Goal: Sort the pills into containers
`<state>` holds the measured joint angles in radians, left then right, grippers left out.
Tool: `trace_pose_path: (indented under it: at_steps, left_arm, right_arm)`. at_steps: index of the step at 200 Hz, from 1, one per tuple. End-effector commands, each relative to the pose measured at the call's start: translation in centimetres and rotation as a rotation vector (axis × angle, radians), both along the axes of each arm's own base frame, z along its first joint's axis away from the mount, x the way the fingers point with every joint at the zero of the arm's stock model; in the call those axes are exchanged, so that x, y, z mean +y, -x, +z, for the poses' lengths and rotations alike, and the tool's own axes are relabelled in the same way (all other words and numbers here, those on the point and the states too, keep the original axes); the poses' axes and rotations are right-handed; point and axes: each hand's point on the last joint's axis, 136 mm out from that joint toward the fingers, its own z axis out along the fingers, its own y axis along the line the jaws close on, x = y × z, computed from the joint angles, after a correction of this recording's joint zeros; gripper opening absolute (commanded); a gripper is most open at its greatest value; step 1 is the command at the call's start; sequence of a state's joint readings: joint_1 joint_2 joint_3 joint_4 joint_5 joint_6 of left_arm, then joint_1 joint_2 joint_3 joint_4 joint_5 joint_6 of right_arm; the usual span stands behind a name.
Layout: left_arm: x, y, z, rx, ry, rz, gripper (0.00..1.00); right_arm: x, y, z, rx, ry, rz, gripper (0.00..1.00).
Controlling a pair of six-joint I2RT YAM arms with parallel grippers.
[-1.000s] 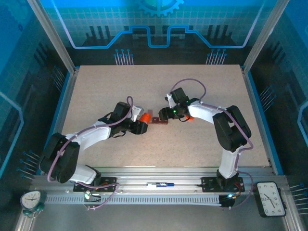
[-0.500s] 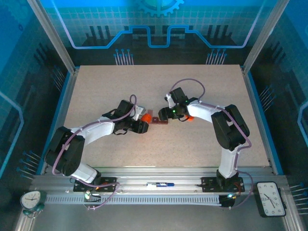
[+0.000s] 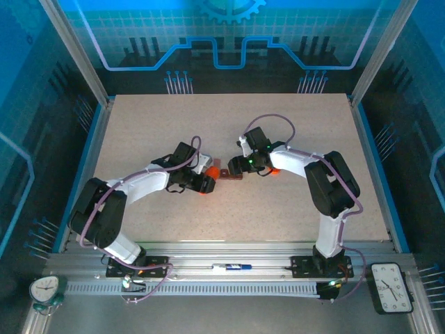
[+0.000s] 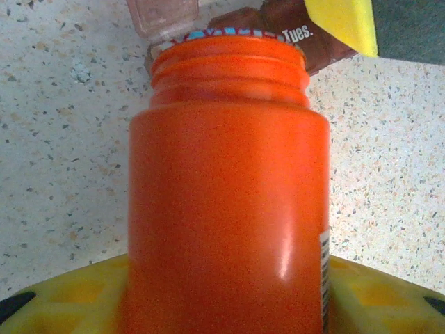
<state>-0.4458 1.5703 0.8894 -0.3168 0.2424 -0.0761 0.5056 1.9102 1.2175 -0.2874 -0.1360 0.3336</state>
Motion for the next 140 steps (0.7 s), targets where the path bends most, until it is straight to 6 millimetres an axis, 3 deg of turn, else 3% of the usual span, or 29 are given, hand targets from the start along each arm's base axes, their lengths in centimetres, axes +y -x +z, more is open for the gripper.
trace_pose_path:
  at_steps: [1, 140]
  left_arm:
    - [-0.1, -0.2, 0.5, 0.003, -0.031, -0.027, 0.16]
    - [0.1, -0.2, 0.4, 0.102, -0.132, -0.082, 0.16]
  right_arm:
    - [0.5, 1.1, -1.3, 0.032, 0.020, 0.043, 0.75]
    - [0.1, 1.9, -2.7, 0.057, 0.044, 0.048, 0.75]
